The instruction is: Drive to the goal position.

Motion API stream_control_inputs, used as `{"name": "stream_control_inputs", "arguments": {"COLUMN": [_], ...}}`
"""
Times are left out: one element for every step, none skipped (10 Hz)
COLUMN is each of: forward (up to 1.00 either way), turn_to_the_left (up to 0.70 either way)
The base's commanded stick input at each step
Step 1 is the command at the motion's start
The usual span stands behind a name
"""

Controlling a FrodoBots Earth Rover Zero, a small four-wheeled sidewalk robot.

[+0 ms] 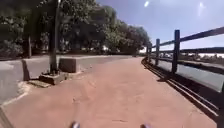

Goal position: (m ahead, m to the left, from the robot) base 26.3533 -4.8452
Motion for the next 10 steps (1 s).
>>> {"name": "stream_control_inputs", "arguments": {"forward": [1.00,1.00,1.00,1.00,1.00,1.00,1.00,1.00,1.00,1.00], "turn_to_the_left": [0.00,0.00,0.00,0.00,0.00,0.00,0.00,0.00,0.00,-0.20]}}
